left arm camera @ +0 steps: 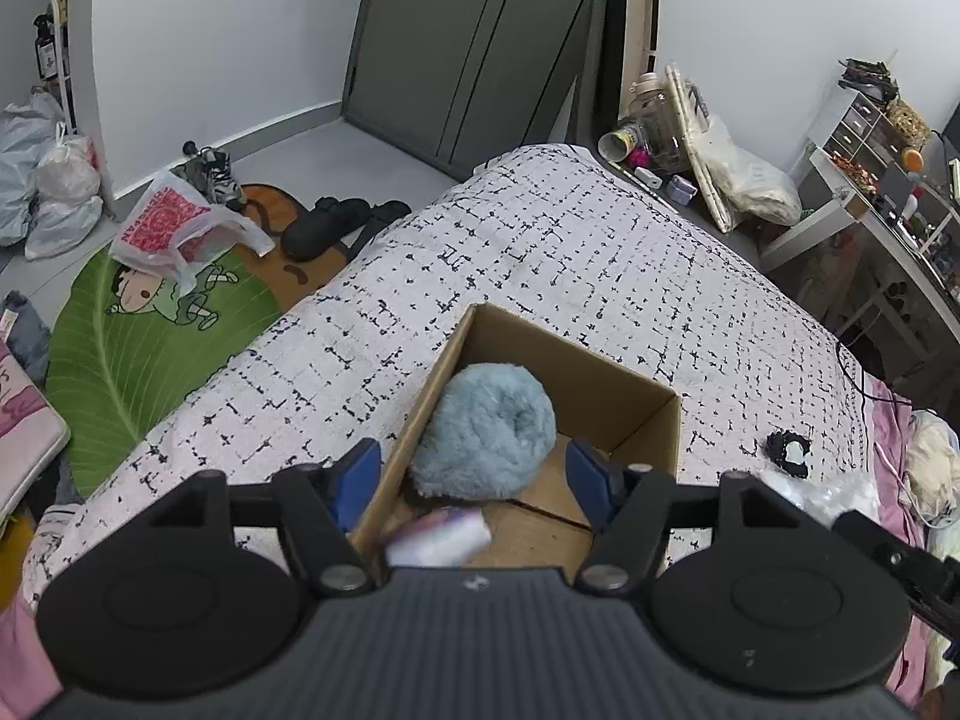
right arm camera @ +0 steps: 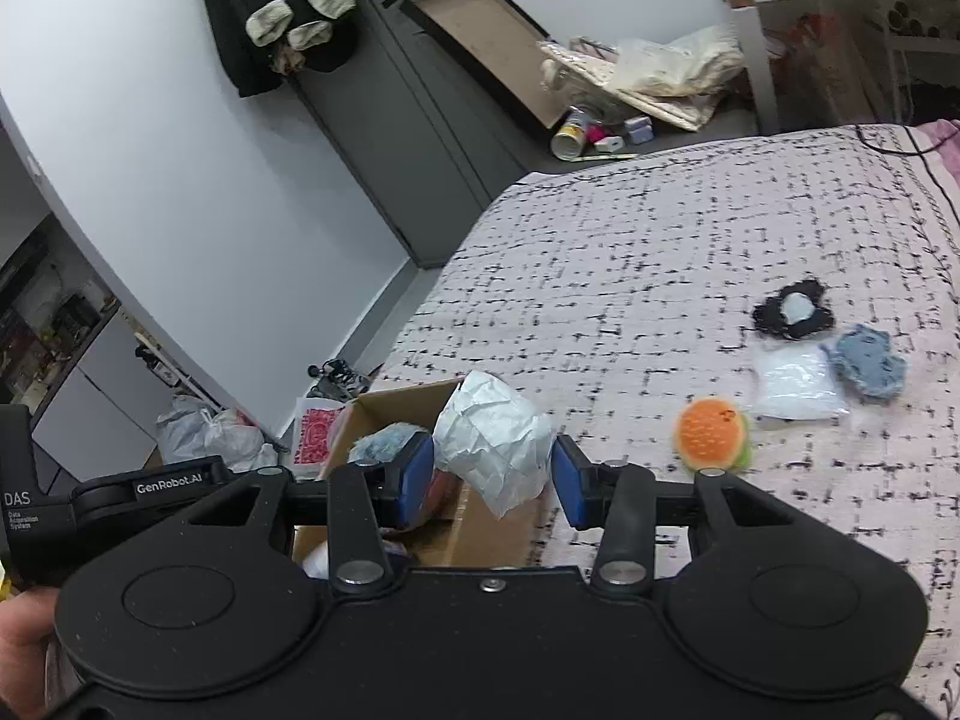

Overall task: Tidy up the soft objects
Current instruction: 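Carry the tissue pack with the left tool while the right tool carries the white bag to the box, then open the left tool over the box while the right tool releases the white bag into it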

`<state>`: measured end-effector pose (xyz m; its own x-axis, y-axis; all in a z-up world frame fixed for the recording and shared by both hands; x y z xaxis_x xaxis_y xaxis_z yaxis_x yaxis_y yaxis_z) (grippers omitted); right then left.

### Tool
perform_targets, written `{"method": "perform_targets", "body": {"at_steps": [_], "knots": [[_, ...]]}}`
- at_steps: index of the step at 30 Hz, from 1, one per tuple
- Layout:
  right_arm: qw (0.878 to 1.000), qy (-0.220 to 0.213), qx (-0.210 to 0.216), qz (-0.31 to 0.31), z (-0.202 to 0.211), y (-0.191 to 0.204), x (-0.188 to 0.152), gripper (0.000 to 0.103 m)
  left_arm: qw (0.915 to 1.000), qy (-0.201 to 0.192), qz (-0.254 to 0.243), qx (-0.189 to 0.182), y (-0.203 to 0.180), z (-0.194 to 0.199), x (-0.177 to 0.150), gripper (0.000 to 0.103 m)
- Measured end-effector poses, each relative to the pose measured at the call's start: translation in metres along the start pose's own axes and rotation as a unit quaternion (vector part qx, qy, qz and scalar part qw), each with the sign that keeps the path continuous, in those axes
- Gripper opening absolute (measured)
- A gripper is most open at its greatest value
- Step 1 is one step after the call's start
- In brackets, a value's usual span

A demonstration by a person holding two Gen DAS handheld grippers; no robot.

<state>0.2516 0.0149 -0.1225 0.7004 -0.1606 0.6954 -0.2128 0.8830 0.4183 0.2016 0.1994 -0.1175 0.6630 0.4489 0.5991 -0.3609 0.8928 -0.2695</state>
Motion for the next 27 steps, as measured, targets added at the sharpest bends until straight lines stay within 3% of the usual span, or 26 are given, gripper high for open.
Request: {"method": "perform_targets", "body": {"at_steps": [17,18,20,23,27], "knots": [[0.998,0.037,0.05,0.004,-0.024,0.043,-0.016,0.045,0.9997,-0.011,-0.012,0.016,-0.005,0.02,-0.005,0.077],[0.998,0.042,0.051,0.004,-0.026,0.043,-0.018,0.047,0.9998,-0.007,-0.011,0.017,-0.006,0.02,-0.006,0.08],[0.997,0.055,0.059,0.003,-0.031,0.045,-0.023,0.064,0.9998,-0.004,-0.011,0.017,-0.007,0.021,-0.006,0.081],[0.996,0.062,0.071,-0.007,-0.028,0.041,-0.024,0.066,0.9996,-0.007,-0.019,0.02,-0.011,0.026,-0.006,0.082],[0.996,0.047,0.063,-0.029,-0.014,0.025,-0.011,0.074,0.9994,-0.029,-0.018,0.008,-0.016,0.036,-0.004,0.094]]}}
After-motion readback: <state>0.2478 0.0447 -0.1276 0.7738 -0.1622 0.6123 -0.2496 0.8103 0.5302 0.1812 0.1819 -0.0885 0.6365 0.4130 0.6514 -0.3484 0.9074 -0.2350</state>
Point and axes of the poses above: each gripper's, at about its wrist camera, not at the fingertips, and z roughly against the way its jaws point, y to its left, x to its top, the point moved 8 cm from there along -z, roughly the way its jaws point, and after that the axes turned 1 degree about z, right-handed, at the moved point
